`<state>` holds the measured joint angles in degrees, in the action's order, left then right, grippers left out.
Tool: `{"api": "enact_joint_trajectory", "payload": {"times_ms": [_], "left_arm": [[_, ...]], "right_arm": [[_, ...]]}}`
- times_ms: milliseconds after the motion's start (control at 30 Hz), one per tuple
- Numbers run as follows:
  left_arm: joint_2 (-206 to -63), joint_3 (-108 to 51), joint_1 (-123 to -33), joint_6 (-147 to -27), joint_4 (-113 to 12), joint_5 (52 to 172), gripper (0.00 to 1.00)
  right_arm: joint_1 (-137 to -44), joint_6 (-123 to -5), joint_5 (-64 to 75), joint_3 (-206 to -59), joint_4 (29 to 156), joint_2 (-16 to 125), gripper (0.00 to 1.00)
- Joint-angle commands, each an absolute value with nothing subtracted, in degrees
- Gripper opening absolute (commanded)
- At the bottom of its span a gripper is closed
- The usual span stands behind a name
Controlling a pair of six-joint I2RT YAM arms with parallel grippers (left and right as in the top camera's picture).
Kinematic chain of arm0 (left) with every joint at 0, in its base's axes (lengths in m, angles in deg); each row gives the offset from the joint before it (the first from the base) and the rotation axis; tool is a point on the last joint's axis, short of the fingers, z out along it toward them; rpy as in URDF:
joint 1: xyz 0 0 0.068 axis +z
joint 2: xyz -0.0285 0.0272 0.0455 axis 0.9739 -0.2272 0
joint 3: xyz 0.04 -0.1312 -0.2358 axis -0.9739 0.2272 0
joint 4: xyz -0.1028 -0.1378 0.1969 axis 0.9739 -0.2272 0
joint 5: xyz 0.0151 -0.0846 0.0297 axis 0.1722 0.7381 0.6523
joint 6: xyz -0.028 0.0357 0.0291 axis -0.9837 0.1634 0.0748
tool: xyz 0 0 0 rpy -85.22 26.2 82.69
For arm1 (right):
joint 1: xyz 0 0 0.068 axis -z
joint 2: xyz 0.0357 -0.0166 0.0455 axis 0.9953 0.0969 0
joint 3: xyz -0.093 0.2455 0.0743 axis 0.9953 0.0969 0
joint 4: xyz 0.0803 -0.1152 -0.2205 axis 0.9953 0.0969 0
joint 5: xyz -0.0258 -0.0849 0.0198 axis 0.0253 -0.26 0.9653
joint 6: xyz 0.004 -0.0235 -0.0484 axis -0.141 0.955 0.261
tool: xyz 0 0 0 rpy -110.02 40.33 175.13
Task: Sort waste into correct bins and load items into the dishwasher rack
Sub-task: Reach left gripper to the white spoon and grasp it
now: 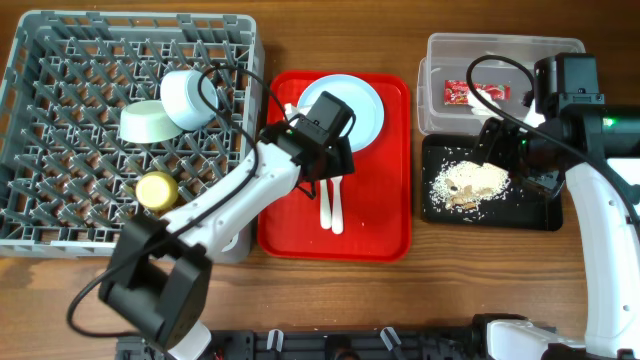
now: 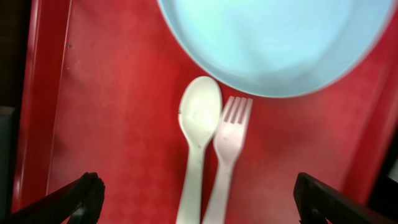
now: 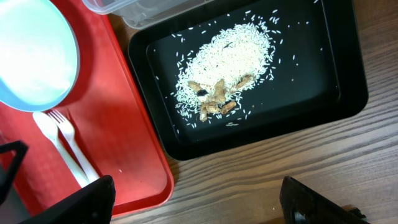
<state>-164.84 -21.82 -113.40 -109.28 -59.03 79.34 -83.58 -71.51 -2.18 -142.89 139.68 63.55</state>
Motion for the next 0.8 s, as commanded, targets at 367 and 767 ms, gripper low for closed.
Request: {"api": "enact_joint_trajectory", "payload": {"times_ms": [367, 767], "left_arm": [[-176.5, -21.6, -113.3, -111.3, -58.5, 75.0, 0.80], [-176.6, -21.5, -113.4, -111.3, -59.8, 75.1, 0.61]], "right_arm": [[-83.4, -71.1, -3.4, -142.9, 139.8, 62.9, 0.85], [-83.4, -71.1, -2.9, -142.9, 139.8, 62.9, 0.85]]}}
